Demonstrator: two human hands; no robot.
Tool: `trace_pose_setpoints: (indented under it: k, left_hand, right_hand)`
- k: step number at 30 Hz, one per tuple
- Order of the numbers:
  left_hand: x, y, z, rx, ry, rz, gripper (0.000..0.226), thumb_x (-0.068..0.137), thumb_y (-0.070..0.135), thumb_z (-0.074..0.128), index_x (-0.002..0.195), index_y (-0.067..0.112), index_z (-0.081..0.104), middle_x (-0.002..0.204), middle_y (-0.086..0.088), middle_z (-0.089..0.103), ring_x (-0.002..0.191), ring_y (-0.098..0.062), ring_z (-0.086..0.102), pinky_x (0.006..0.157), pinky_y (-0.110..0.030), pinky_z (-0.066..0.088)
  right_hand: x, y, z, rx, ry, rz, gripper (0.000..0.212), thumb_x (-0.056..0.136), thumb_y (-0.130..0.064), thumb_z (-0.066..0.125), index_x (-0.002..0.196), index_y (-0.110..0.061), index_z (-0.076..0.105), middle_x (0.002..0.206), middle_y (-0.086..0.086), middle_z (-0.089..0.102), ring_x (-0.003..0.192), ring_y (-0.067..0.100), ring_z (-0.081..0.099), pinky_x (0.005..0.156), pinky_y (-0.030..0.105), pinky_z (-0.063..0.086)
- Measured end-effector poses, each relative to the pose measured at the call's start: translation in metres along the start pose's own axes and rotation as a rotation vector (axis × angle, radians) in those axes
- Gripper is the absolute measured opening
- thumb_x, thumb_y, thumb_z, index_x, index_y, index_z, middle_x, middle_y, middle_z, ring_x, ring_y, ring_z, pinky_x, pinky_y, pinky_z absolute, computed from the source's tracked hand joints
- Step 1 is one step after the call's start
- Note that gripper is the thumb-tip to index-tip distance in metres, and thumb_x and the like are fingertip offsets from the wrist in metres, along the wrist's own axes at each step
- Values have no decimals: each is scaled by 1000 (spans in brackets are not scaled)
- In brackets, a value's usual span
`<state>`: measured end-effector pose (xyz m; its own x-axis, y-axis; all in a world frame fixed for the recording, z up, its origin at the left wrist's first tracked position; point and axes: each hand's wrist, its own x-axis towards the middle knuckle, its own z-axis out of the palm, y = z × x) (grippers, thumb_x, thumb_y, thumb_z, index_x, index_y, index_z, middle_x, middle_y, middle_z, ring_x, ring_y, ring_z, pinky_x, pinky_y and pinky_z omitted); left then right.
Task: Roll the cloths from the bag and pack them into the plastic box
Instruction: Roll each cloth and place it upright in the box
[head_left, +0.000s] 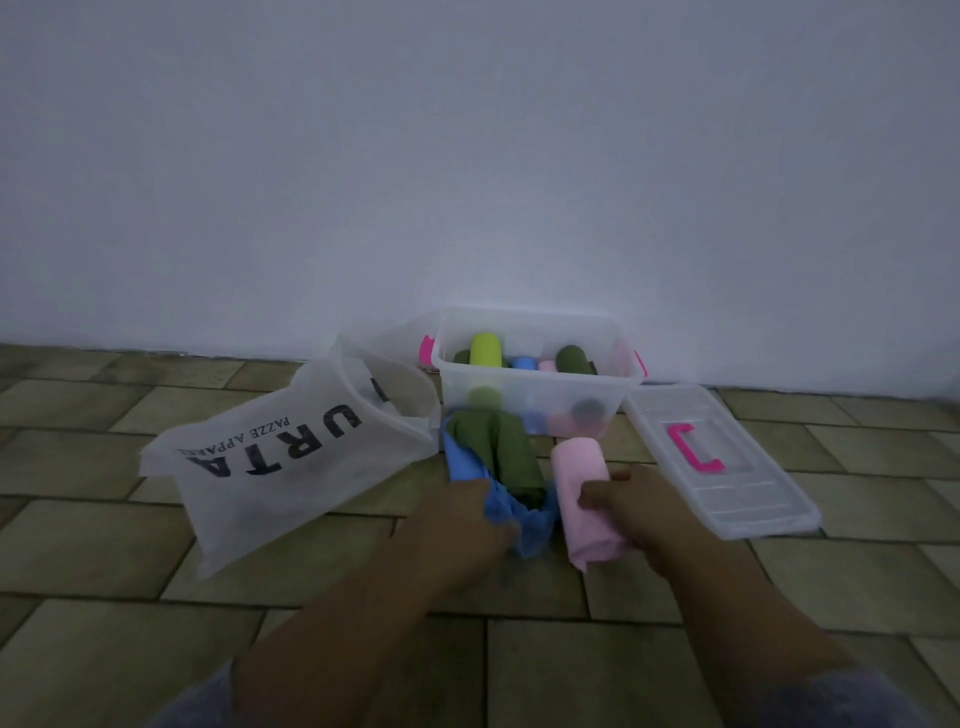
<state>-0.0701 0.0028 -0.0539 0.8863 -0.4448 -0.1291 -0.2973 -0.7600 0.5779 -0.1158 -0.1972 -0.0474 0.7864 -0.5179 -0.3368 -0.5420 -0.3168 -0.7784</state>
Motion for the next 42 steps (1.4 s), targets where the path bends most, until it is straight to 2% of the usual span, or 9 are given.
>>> trace_pose_setpoints:
  k: [6,9,13,16,19,25,32,38,42]
  left_hand:
    - [19,49,-12,-1210,-15,-369,53,91,36,56,137,14,41,131,-15,52,113,-34,53,97,-53,44]
    - [34,42,-19,-1362,67,-504,52,92,35,55,137,13,41,129,-17,52,114,-37,51,98,-56,42]
    - [48,34,-26,-1505,11,-441,42,92,29,56,130,12,48,122,-18,58,108,-38,57,93,-61,45]
    - [65,40,-36,-1327,84,-242,37,93,30,53,127,15,50,125,-12,57,108,-30,58,92,-50,49]
    - [97,43,-58,-749,255,-28,54,93,47,47,141,25,36,141,-5,45,121,-24,48,99,-38,39]
    - [157,27,-86,212,204,-205,93,85,64,40,150,9,2,158,-9,10,143,-29,15,110,-55,12]
    - [167,21,-74,83,112,-235,89,90,52,41,148,5,-8,159,-12,2,144,-32,8,114,-54,11]
    - [173,13,-72,86,108,-197,94,88,51,44,147,3,-10,158,-14,0,144,-30,7,114,-54,12]
    - [176,10,-70,79,121,-197,96,86,54,44,147,3,-9,158,-15,1,144,-30,7,114,-54,13]
  right_hand:
    - [-36,-43,35,-84,6,-246,46,70,-36,77,108,-18,56,100,0,62,89,15,59,68,27,48]
    - [-43,-48,39,7,-77,-303,49,71,-39,77,109,-23,51,98,-7,60,84,7,58,60,20,46]
    - [-30,-51,27,326,-285,-229,41,75,-27,72,110,-21,53,108,6,62,95,22,62,74,37,55]
    - [-11,-64,15,349,-279,-232,50,64,-25,72,111,-24,54,111,9,62,98,30,63,78,46,57]
    - [14,-86,-4,547,-325,-227,41,75,-8,68,113,-18,55,113,16,63,96,34,66,73,44,57]
    - [75,-141,-26,528,-74,-178,7,82,5,58,85,1,53,83,19,58,76,33,62,75,54,53]
    - [134,-166,11,-90,-117,-33,36,80,1,60,116,1,56,102,16,55,113,38,58,94,48,50]
    - [148,-173,43,-332,-228,-52,29,88,-9,61,111,8,60,86,17,61,88,27,57,85,39,47]
    - [147,-175,48,-621,-239,-118,36,93,-19,57,120,5,57,122,21,60,110,31,57,92,35,44]
